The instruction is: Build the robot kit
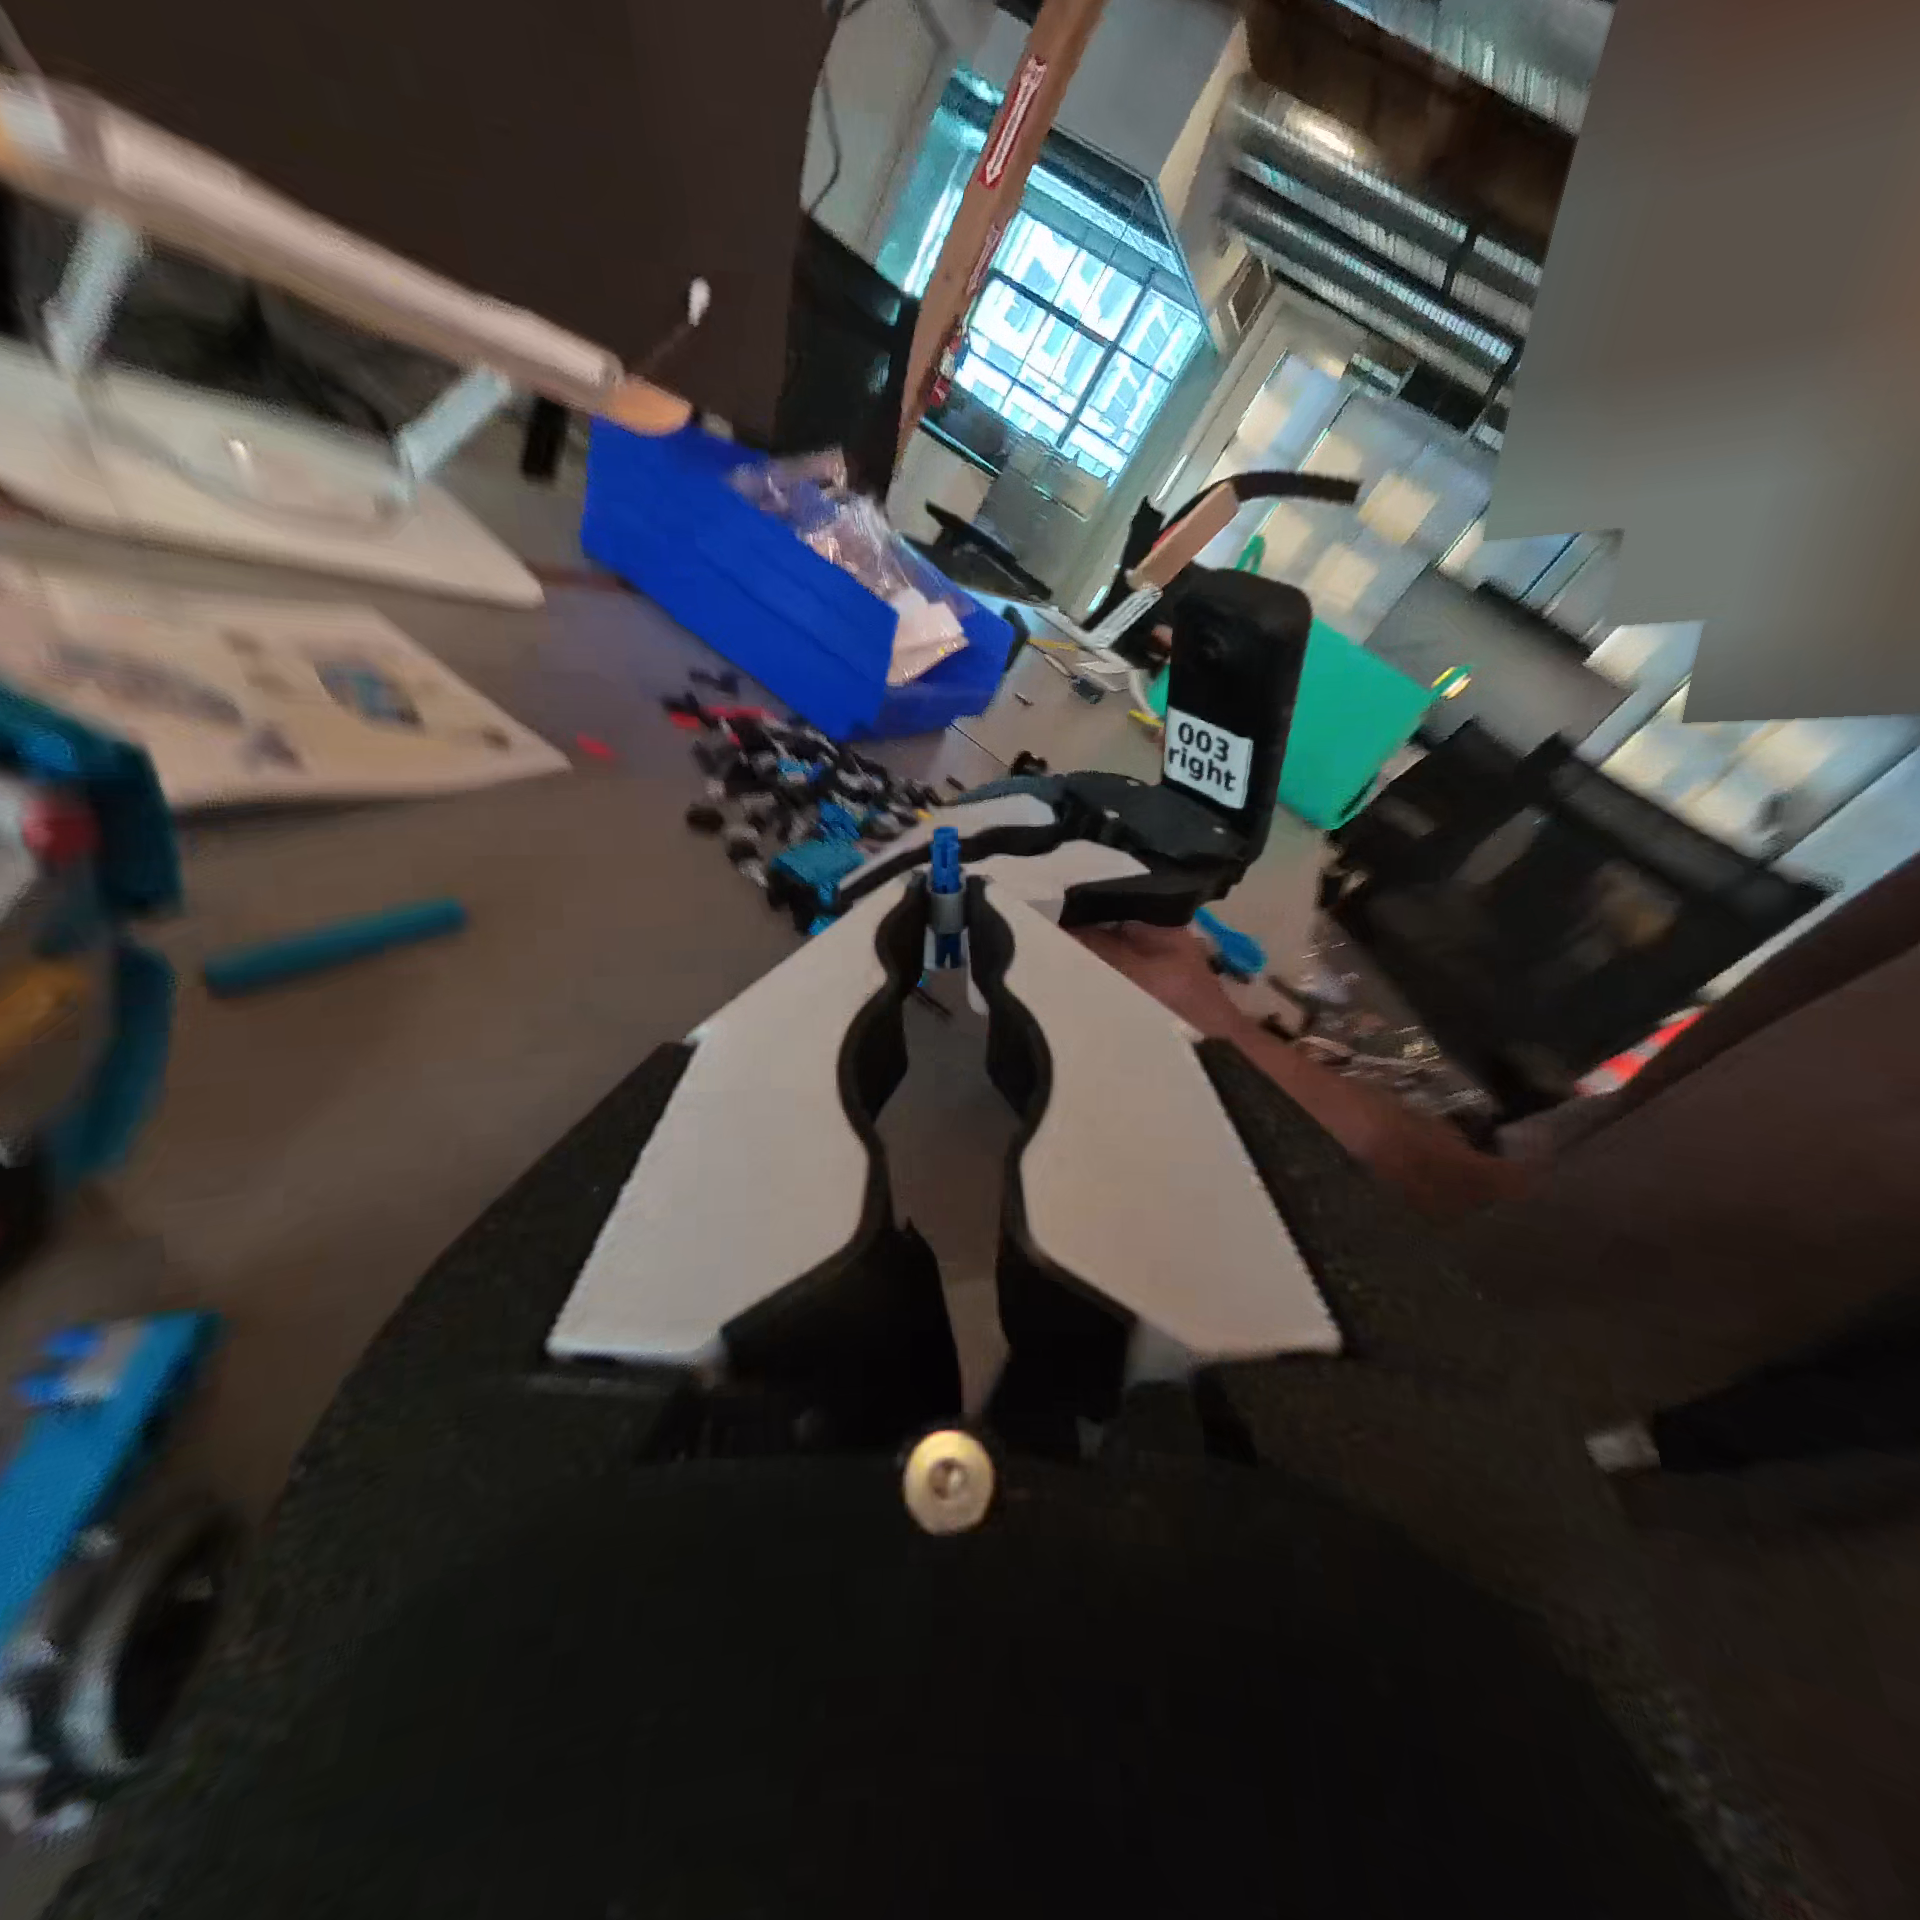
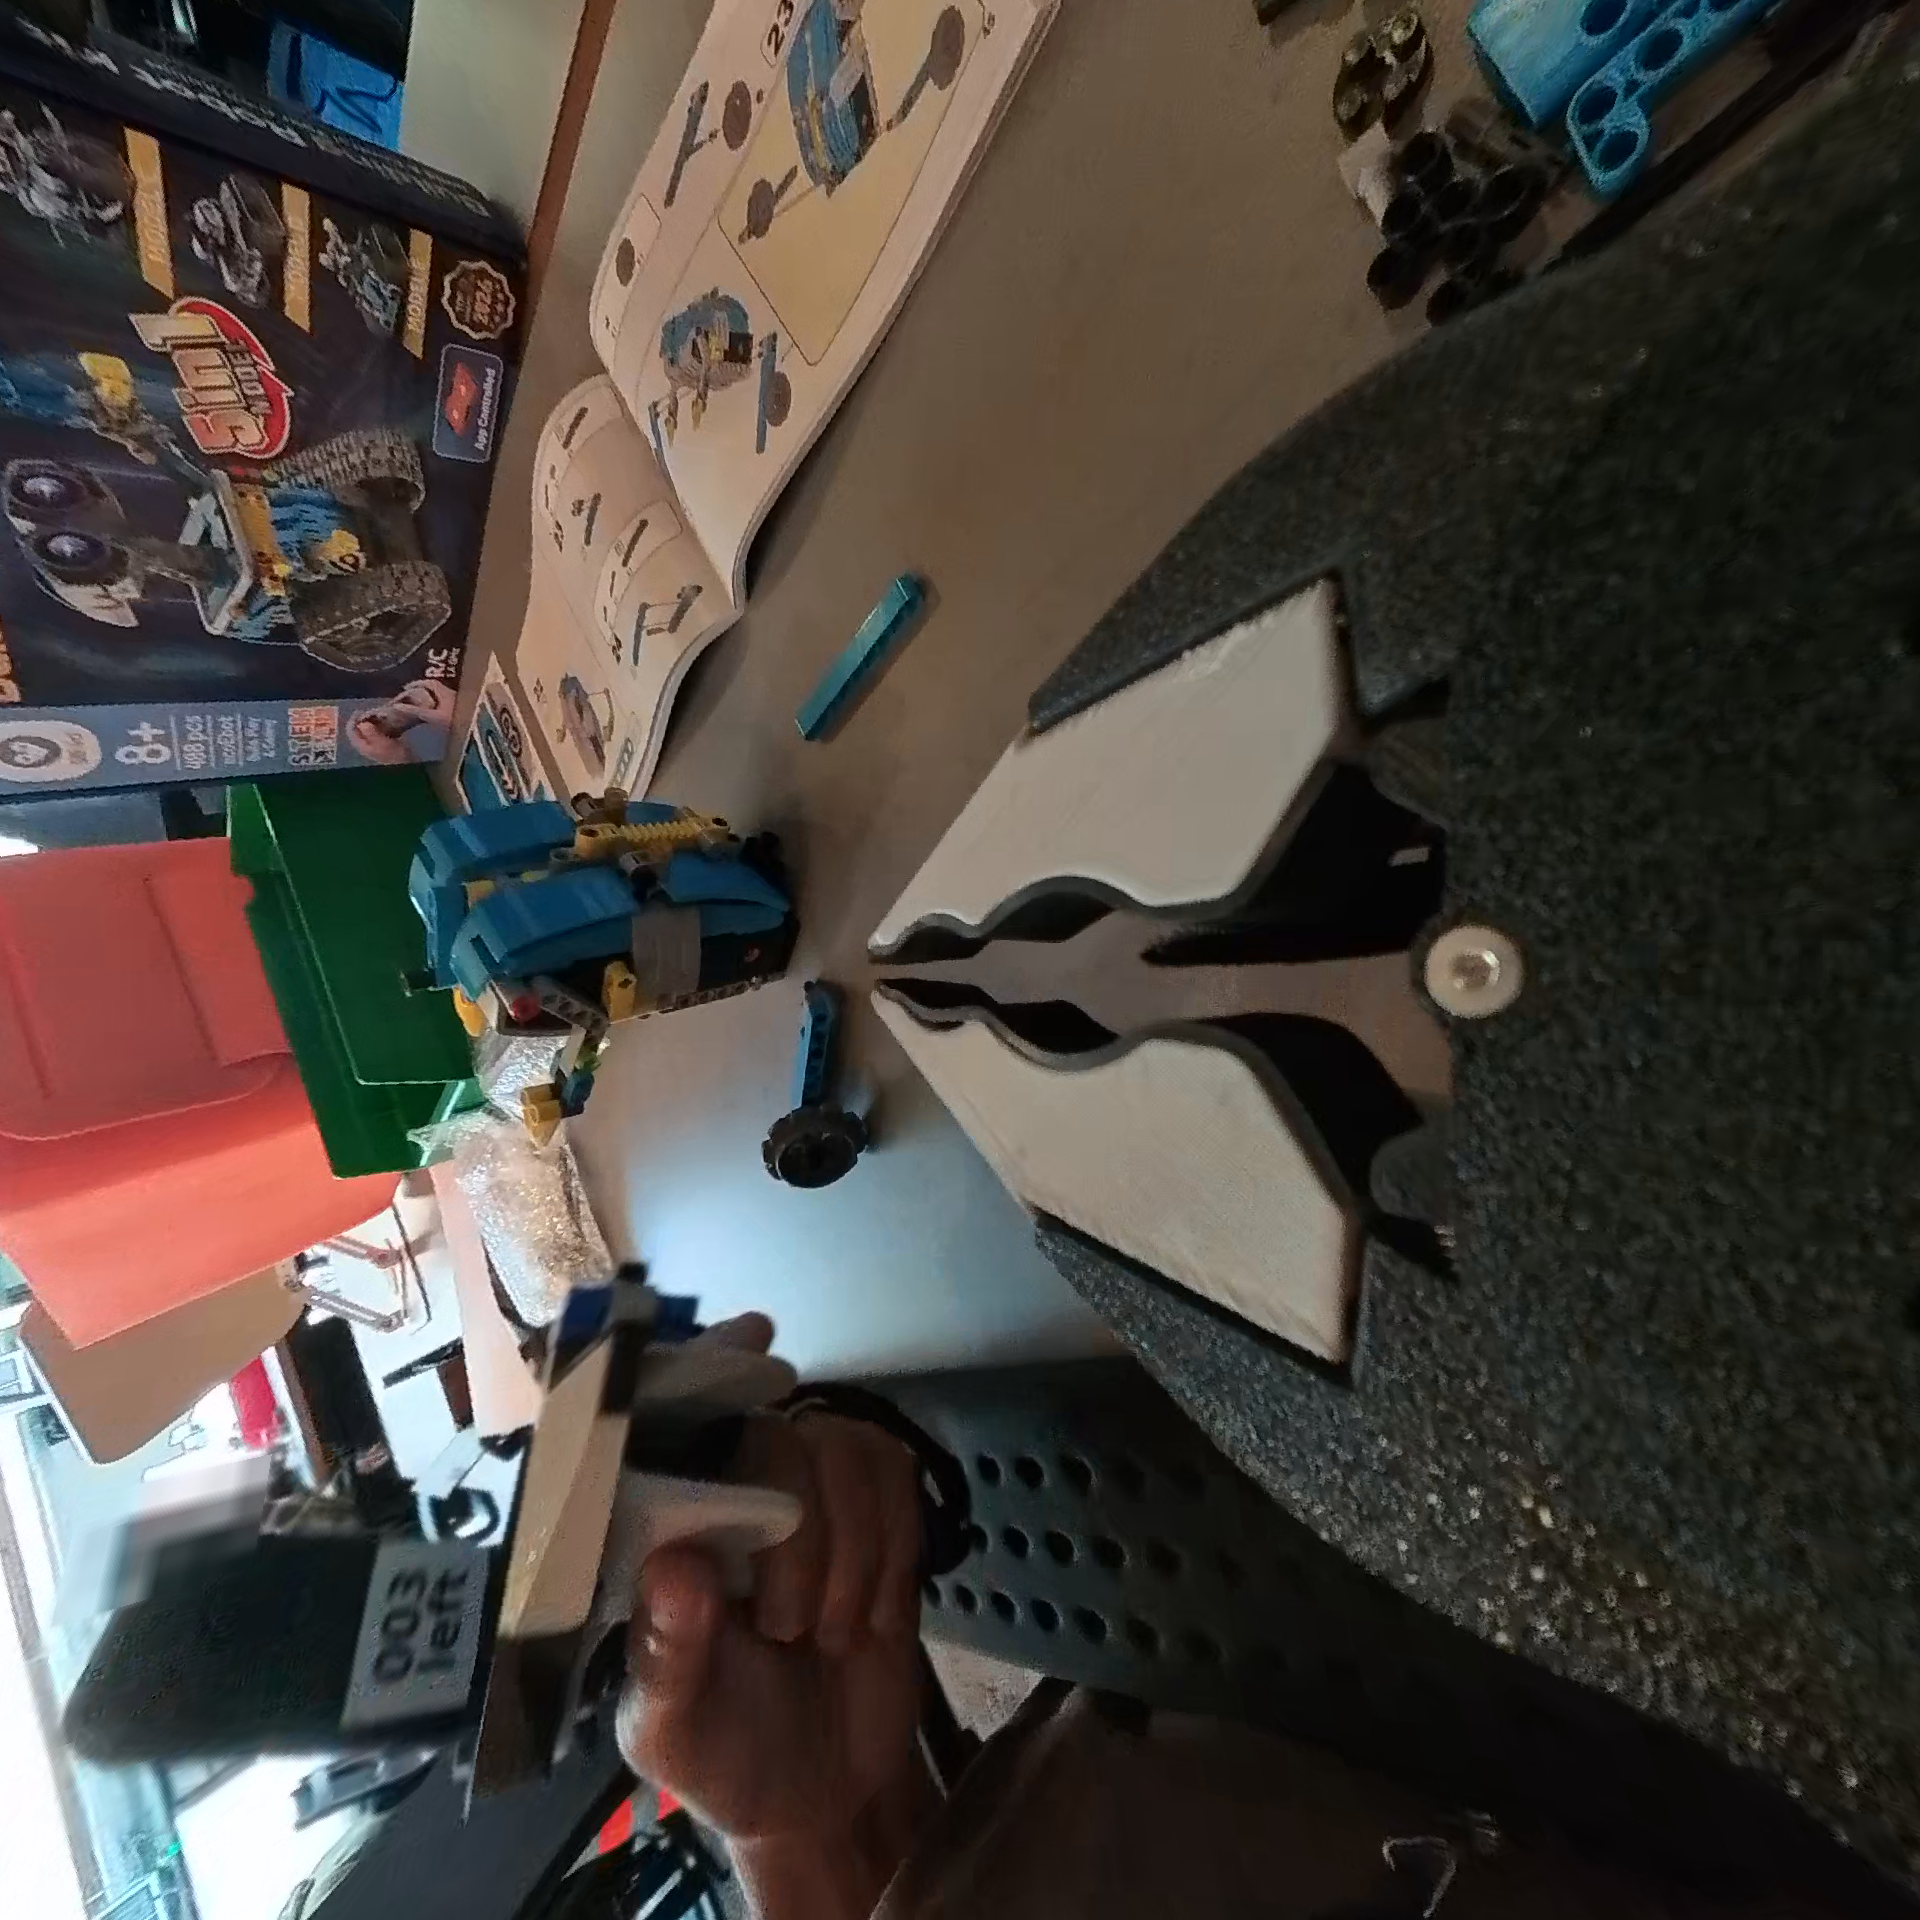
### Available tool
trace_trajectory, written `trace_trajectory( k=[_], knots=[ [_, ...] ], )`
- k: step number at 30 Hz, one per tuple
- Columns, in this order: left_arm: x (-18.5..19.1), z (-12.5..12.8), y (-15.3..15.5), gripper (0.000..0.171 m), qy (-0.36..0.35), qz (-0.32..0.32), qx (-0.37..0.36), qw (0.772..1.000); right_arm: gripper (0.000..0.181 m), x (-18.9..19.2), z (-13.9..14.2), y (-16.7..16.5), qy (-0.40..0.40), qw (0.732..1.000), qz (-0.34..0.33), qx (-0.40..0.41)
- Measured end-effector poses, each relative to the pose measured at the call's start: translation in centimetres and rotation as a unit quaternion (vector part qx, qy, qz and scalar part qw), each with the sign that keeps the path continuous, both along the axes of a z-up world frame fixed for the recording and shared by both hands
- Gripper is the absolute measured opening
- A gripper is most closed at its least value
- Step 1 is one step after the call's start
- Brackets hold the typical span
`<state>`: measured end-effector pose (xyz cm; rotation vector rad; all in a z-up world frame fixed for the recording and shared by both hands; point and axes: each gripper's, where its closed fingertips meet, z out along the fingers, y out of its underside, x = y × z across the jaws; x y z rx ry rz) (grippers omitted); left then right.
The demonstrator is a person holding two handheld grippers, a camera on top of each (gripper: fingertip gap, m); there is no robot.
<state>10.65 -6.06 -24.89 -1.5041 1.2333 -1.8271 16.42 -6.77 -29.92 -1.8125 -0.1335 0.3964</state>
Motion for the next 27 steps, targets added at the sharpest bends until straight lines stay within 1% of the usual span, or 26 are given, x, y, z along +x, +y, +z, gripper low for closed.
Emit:
trace_trajectory(
  k=[2,5,7,9,11,13,14,16,18,20,23,27],
  knots=[
    [-0.1,1.3,-0.2,0.007,-0.030,0.010,0.079,0.996,0.002,0.2,0.2,0.0,0.007,1.000,-0.002,0.005],
    [-0.2,2.4,-0.2,0.007,-0.059,0.018,0.161,0.985,0.001,0.1,1.0,-0.2,0.013,1.000,0.003,0.022],
    [-0.2,2.5,-0.1,0.007,-0.066,0.022,0.204,0.976,0.002,-0.5,2.1,-0.6,0.023,0.998,0.017,0.052],
    [-0.2,2.5,0.0,0.007,-0.069,0.024,0.247,0.966,0.006,-1.4,3.8,-1.0,0.057,0.994,0.041,0.085],
    [-0.1,2.4,0.0,0.007,-0.069,0.027,0.298,0.952,0.014,-2.5,5.9,-1.4,0.118,0.984,0.073,0.116],
    [0.0,2.2,-0.2,0.007,-0.069,0.027,0.351,0.933,0.020,-3.1,7.2,-1.0,0.150,0.978,0.080,0.121],
    [0.1,2.1,-0.1,0.007,-0.069,0.033,0.376,0.923,0.024,-3.4,7.5,-0.6,0.148,0.979,0.079,0.115],
    [0.2,2.0,-0.1,0.007,-0.067,0.041,0.417,0.905,0.025,-4.4,7.8,0.0,0.120,0.985,0.076,0.099],
    [0.4,1.8,-0.1,0.007,-0.061,0.046,0.444,0.893,0.024,-5.7,7.7,0.5,0.080,0.990,0.076,0.085],
    [0.5,1.8,0.1,0.007,-0.062,0.056,0.457,0.886,0.024,-6.1,7.3,1.1,0.034,0.995,0.052,0.072],
    [0.6,1.8,0.5,0.007,-0.058,0.057,0.438,0.895,0.017,-6.1,7.6,1.5,-0.001,0.997,0.021,0.077],
    [0.6,1.8,0.8,0.007,-0.063,0.061,0.438,0.895,0.017,-6.2,7.6,1.7,-0.014,0.997,0.009,0.076]
  ],
)
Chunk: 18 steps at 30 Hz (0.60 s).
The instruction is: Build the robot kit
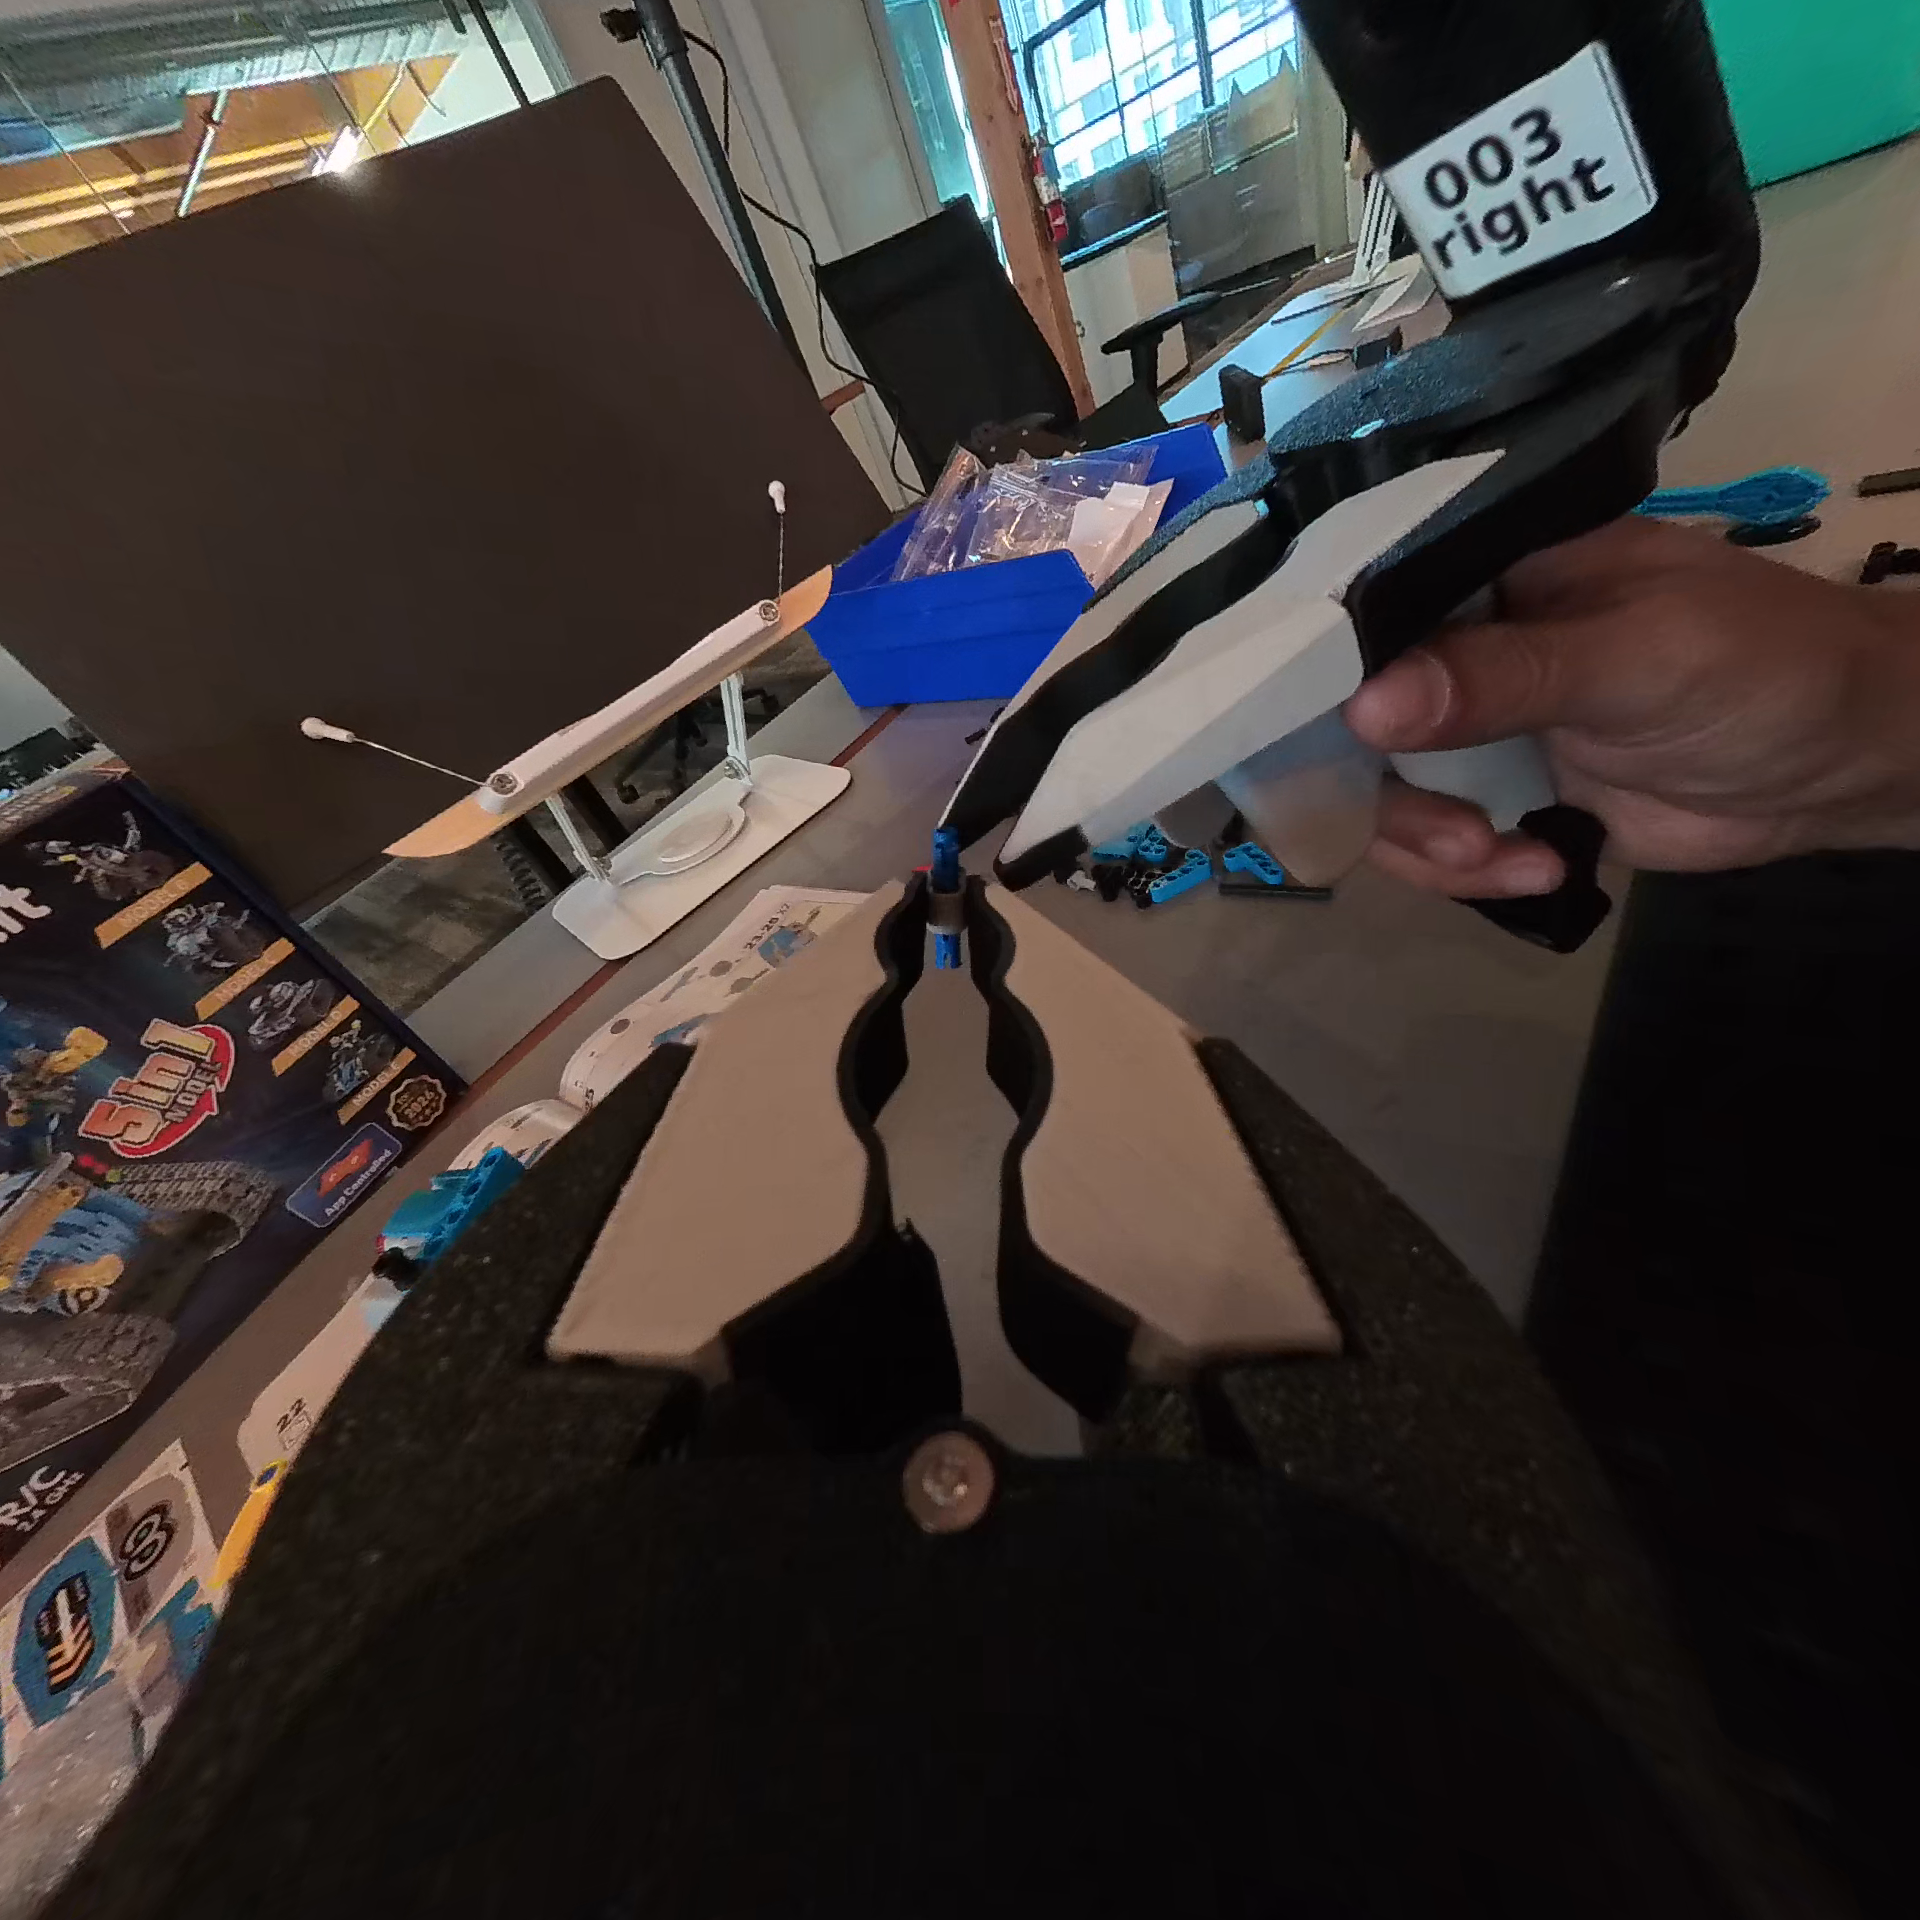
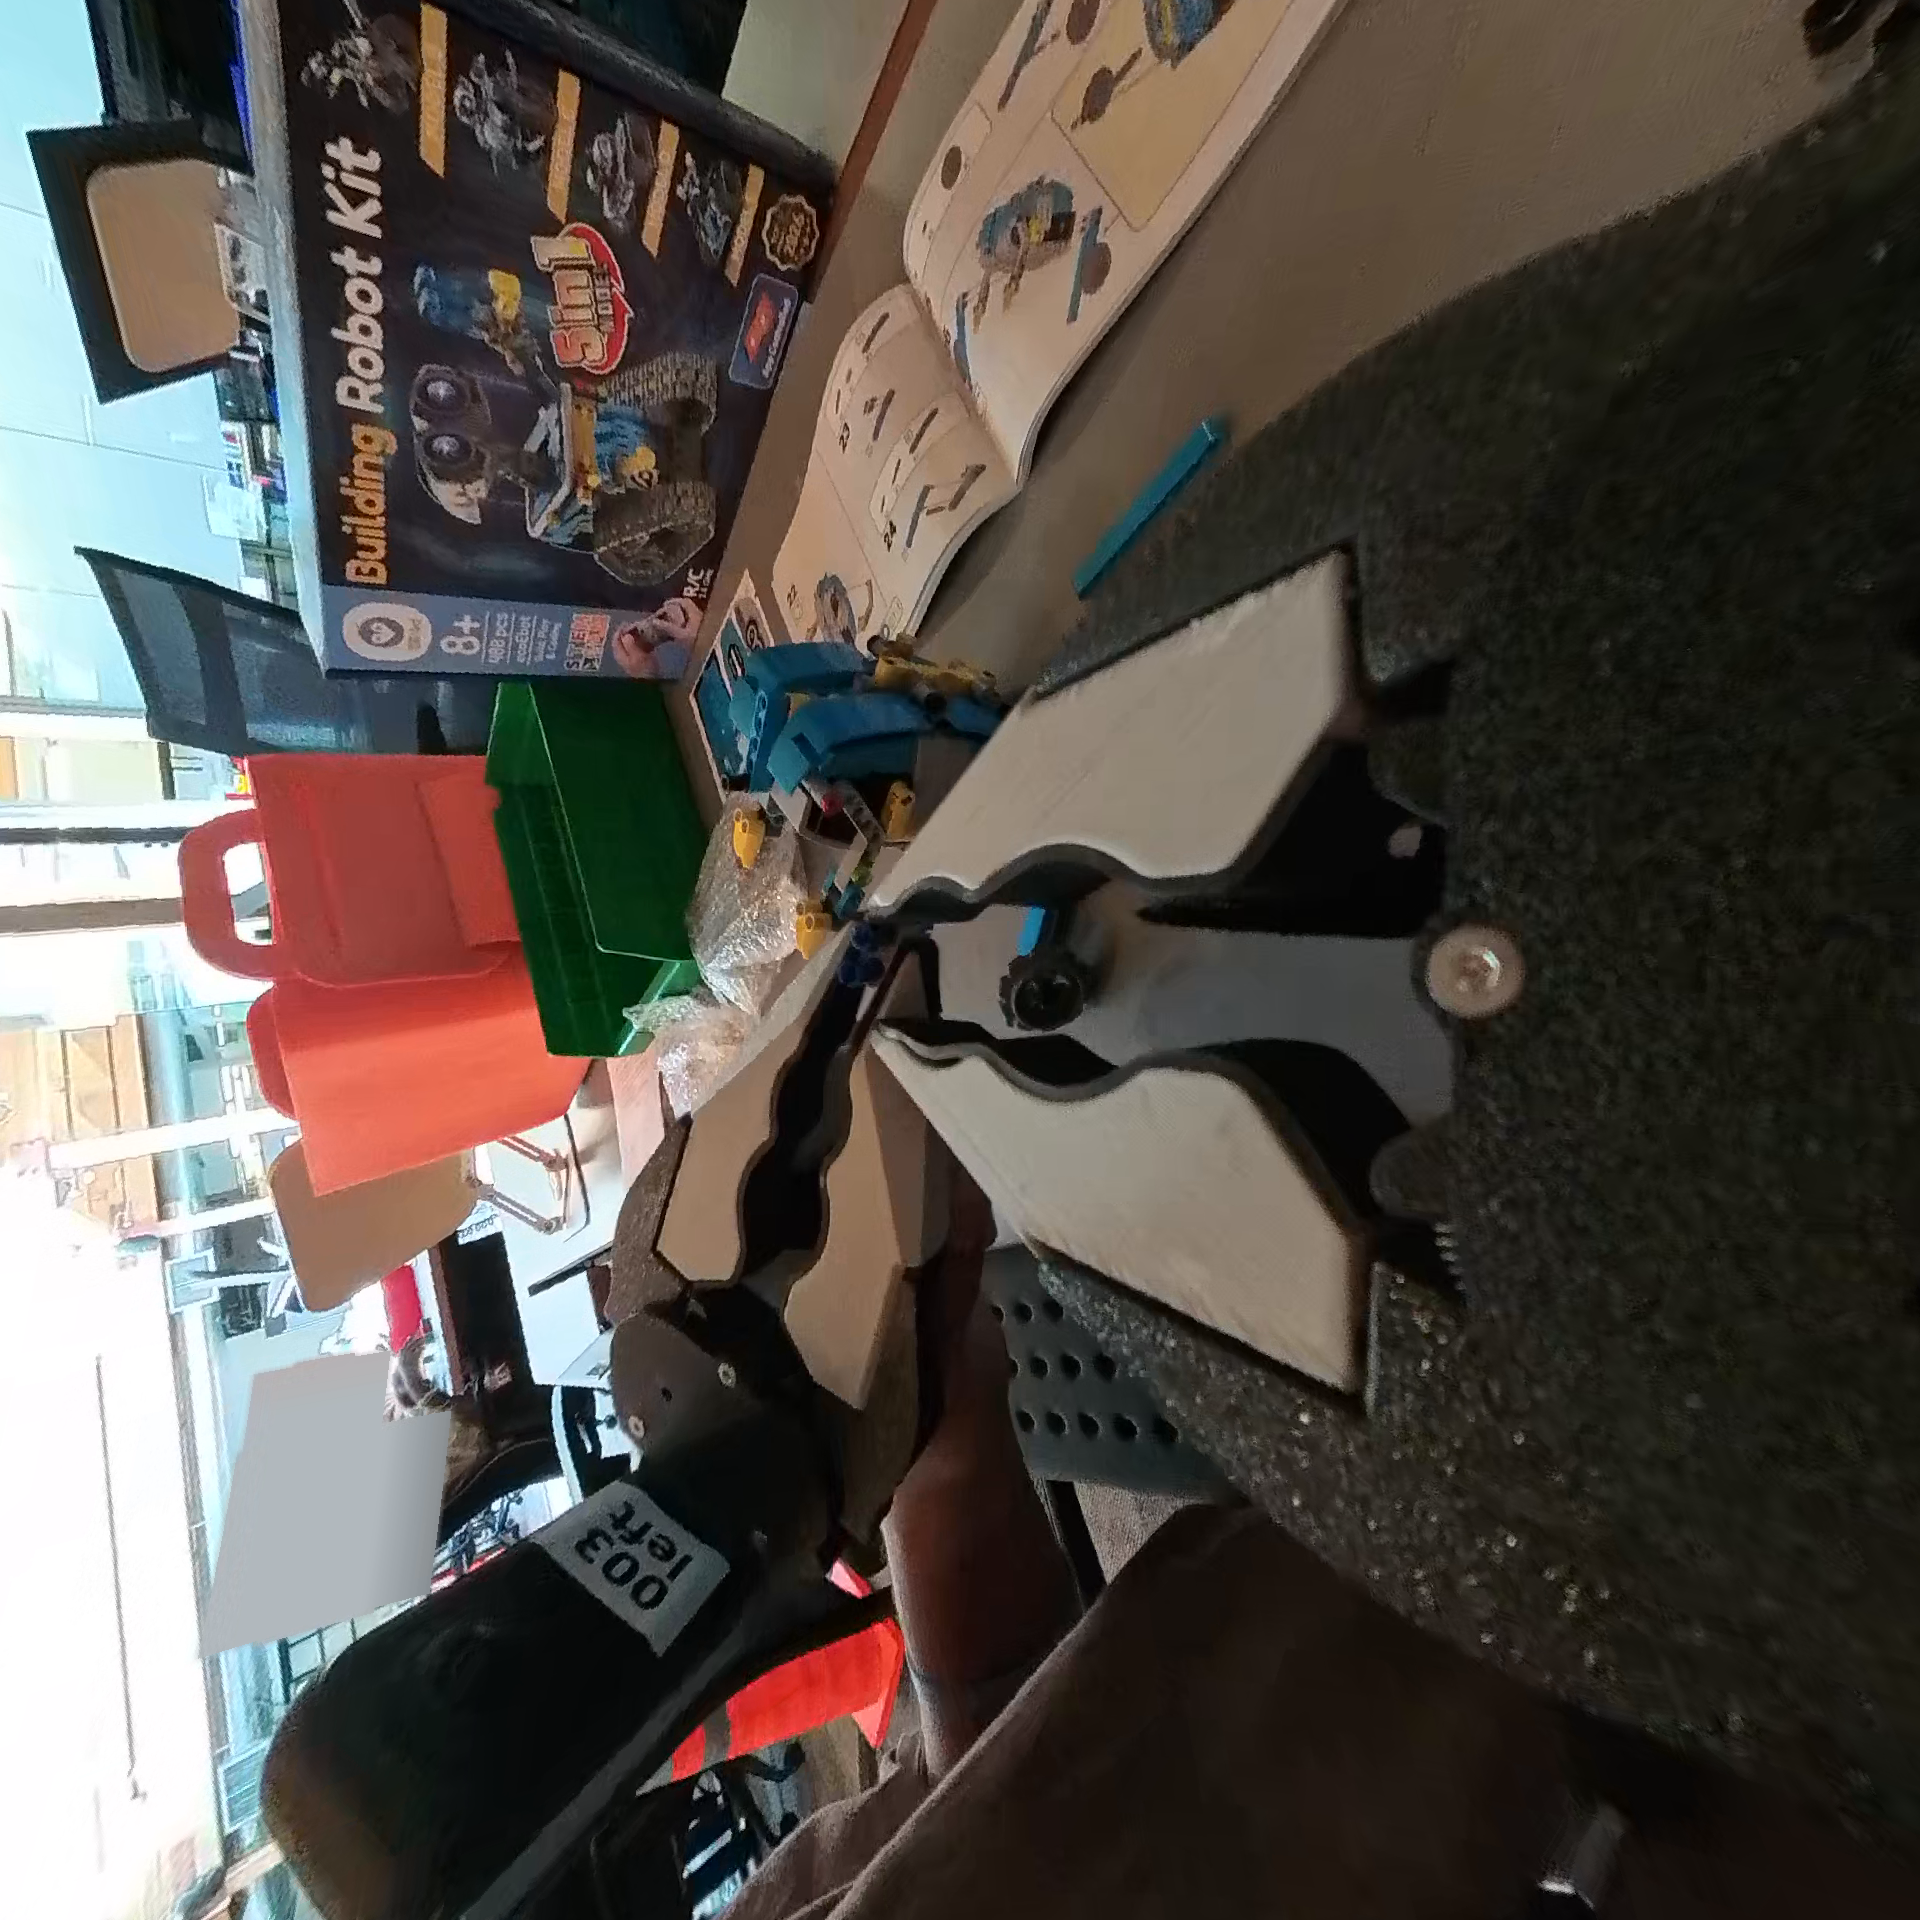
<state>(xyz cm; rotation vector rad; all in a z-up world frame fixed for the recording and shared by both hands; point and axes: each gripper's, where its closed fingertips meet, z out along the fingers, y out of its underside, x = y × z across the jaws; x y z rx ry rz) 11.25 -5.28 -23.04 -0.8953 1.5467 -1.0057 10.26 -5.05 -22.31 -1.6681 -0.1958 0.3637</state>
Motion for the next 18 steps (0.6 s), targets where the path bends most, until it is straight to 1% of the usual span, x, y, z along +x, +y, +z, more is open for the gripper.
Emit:
trace_trajectory(
  k=[6,8,10,11,13,15,16,17,18],
  knots=[
    [-0.1,0.1,0.1,0.007,-0.006,0.001,-0.008,1.000,0.017,0.0,0.5,-0.3,0.057,0.998,0.023,0.011],
    [-0.2,0.0,0.3,0.007,-0.003,0.000,-0.033,0.999,0.017,0.2,0.7,-0.5,0.077,0.996,0.038,0.019],
    [-0.3,-0.1,0.8,0.007,0.000,0.003,-0.077,0.997,0.017,1.6,0.0,-0.5,0.086,0.996,0.024,0.016],
    [-0.4,-0.2,1.1,0.007,0.005,0.005,-0.101,0.995,0.018,2.8,-0.8,-0.4,0.085,0.996,0.006,0.007],
    [-0.3,-0.9,2.1,0.007,0.026,0.021,-0.152,0.988,0.028,5.8,-3.3,0.2,0.053,0.997,-0.043,-0.030],
    [-0.1,-2.8,3.0,0.007,0.078,0.040,-0.213,0.973,0.030,8.7,-7.2,0.9,-0.010,0.990,-0.084,-0.113],
    [-0.1,-3.7,3.4,0.007,0.097,0.047,-0.243,0.964,0.033,9.4,-8.8,1.2,-0.031,0.985,-0.084,-0.149],
    [-0.1,-4.3,3.7,0.007,0.106,0.052,-0.273,0.955,0.035,9.1,-9.7,1.6,-0.029,0.983,-0.057,-0.171],
    [-0.2,-4.7,4.0,0.007,0.107,0.054,-0.306,0.945,0.034,7.9,-10.0,1.9,-0.008,0.983,-0.009,-0.183]
  ],
)
